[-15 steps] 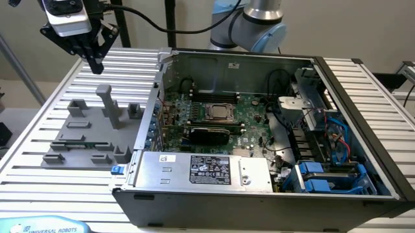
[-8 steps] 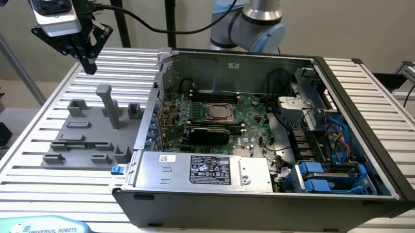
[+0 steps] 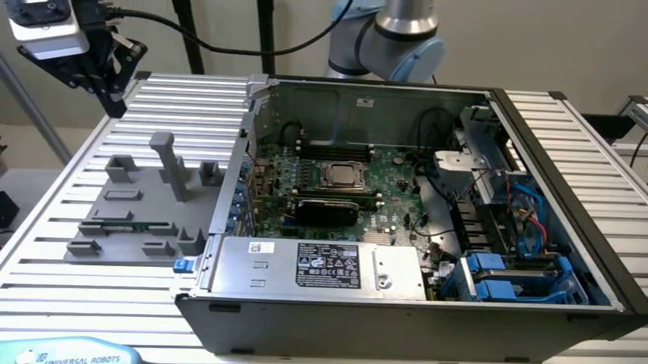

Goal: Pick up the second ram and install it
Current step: 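Reach for the second ram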

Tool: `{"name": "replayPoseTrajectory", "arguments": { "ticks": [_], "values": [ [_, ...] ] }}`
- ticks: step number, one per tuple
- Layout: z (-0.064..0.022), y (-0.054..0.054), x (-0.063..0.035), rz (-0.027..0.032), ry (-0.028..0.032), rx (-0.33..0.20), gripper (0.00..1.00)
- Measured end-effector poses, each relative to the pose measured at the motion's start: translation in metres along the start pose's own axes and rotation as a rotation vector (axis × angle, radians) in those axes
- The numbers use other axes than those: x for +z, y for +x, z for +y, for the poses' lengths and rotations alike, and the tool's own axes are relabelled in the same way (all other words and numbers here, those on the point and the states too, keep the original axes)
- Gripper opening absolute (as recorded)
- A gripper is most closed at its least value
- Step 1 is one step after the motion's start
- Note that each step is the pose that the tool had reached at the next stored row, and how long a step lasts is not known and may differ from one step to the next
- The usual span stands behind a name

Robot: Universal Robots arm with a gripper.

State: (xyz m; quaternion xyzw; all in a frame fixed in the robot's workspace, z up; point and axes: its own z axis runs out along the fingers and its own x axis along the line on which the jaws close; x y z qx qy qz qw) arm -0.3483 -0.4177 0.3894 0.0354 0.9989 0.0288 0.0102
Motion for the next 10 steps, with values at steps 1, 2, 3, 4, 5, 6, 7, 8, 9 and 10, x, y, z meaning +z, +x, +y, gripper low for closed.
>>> {"name": "replayPoseTrajectory", "arguments": {
  "ticks": [1, 2, 3, 4, 5, 6, 7, 8, 9, 10],
  "values": [
    [-0.0007, 0.004, 0.0006, 0.0001, 0.0, 0.0, 0.11],
    [-0.0014, 0.009, 0.0018, 0.0004, 0.0, 0.0, 0.11],
    [-0.0021, 0.013, 0.0031, 0.0012, 0.0001, 0.0, 0.11],
    [-0.0028, 0.017, 0.0045, 0.0022, 0.0002, 0.0, 0.11],
    [-0.0036, 0.022, 0.0061, 0.0033, 0.0002, 0.0, 0.11],
    [-0.0043, 0.025, 0.0075, 0.0045, 0.0004, 0.0, 0.11],
    [-0.0051, 0.028, 0.0089, 0.006, 0.0004, 0.0, 0.11],
    [-0.0061, 0.03, 0.0105, 0.0081, 0.0005, 0.0, 0.11],
    [-0.0071, 0.031, 0.0118, 0.0106, 0.0007, 0.0, 0.11],
    [-0.0083, 0.032, 0.0132, 0.014, 0.0009, -0.001, 0.11]
  ]
}}
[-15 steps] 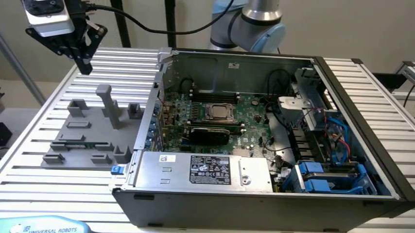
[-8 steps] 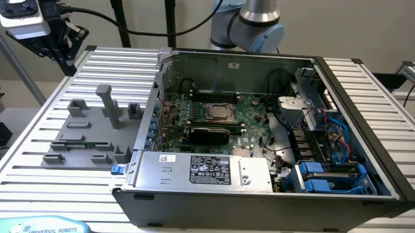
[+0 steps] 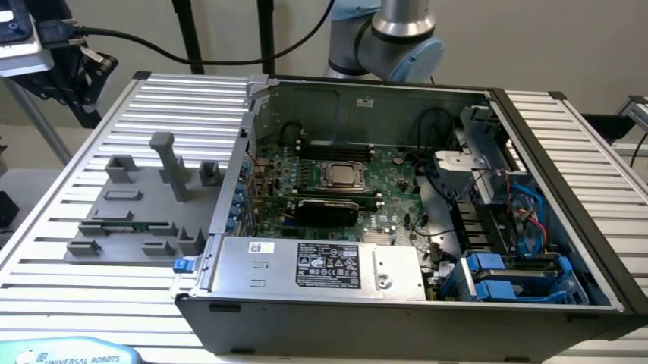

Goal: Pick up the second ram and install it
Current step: 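Reach for the second ram, then pick up the second ram and move it above second insertion slot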

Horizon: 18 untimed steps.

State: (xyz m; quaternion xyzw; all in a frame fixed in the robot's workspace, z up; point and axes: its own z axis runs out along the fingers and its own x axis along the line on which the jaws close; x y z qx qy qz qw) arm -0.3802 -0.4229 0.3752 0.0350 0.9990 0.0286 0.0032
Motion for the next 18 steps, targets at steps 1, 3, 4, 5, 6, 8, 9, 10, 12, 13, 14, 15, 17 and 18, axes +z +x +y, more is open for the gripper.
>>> {"name": "replayPoseTrajectory", "arguments": {
  "ticks": [1, 3, 4, 5, 6, 8, 9, 10, 12, 13, 14, 15, 17, 18],
  "values": [
    [-0.0013, 0.0003, 0.0013, 0.0042, 0.0003, -0.001, 0.11],
    [-0.0041, 0.0003, 0.0035, 0.0141, 0.001, -0.004, 0.11],
    [-0.0053, 0.0003, 0.0045, 0.0187, 0.0014, -0.008, 0.11],
    [-0.0064, 0.0002, 0.0061, 0.0212, 0.0014, -0.012, 0.11],
    [-0.007, 0.0003, 0.0075, 0.0221, 0.0015, -0.017, 0.11],
    [-0.0079, 0.0005, 0.0094, 0.0227, 0.0012, -0.026, 0.11],
    [-0.0081, 0.0005, 0.0098, 0.023, 0.0001, -0.03, 0.11],
    [-0.0083, 0.0005, 0.0099, 0.0233, -0.0003, -0.033, 0.11],
    [-0.0085, 0.0004, 0.0099, 0.0233, -0.0003, -0.034, 0.11],
    [-0.0085, 0.0005, 0.0101, 0.0232, -0.0004, -0.034, 0.11],
    [-0.0085, 0.0005, 0.0101, 0.0231, -0.0004, -0.034, 0.11],
    [-0.0085, 0.0005, 0.01, 0.0232, -0.0004, -0.034, 0.11],
    [-0.0085, 0.0005, 0.01, 0.0232, -0.0004, -0.034, 0.11],
    [-0.0085, 0.0005, 0.01, 0.0232, -0.0004, -0.034, 0.11]
  ]
}}
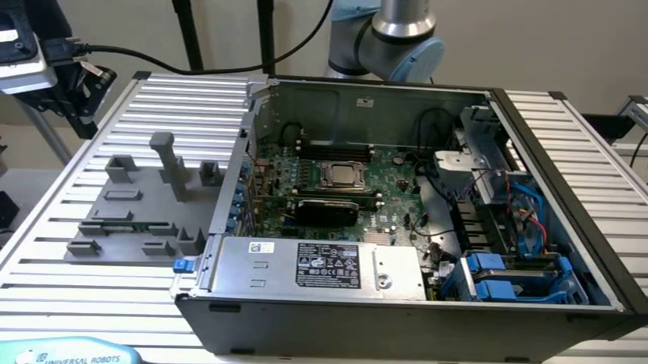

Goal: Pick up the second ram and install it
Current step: 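Pick up the second ram and move it above second insertion slot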

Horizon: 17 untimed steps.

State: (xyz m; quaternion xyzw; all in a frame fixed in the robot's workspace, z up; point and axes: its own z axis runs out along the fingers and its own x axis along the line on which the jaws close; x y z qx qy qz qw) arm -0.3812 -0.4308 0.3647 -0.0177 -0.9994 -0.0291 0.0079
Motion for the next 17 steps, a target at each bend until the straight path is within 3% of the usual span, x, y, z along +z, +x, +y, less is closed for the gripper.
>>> {"name": "replayPoseTrajectory", "arguments": {
  "ticks": [8, 17],
  "values": [
    [0.0, 0.0, 0.0, 0.0003, 0.0002, -0.003, 0.11],
    [-0.0003, -0.0001, 0.0036, 0.0092, 0.0027, -0.159, 0.11]
  ]
}}
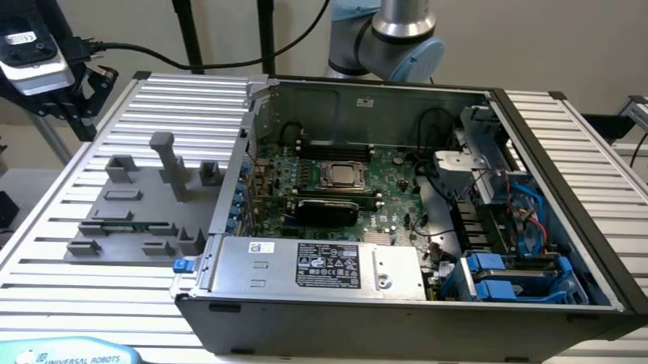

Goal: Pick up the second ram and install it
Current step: 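Pick up the second ram and move it above second insertion slot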

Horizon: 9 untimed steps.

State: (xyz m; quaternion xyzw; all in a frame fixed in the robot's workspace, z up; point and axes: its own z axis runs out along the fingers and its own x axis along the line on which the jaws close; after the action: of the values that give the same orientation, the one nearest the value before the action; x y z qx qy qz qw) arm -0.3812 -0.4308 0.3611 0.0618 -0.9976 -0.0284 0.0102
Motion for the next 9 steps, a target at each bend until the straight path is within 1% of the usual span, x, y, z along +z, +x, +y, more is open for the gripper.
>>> {"name": "replayPoseTrajectory", "arguments": {
  "ticks": [9],
  "values": [
    [-0.0002, -0.0001, 0.0042, 0.0094, 0.0028, -0.163, 0.11]
  ]
}}
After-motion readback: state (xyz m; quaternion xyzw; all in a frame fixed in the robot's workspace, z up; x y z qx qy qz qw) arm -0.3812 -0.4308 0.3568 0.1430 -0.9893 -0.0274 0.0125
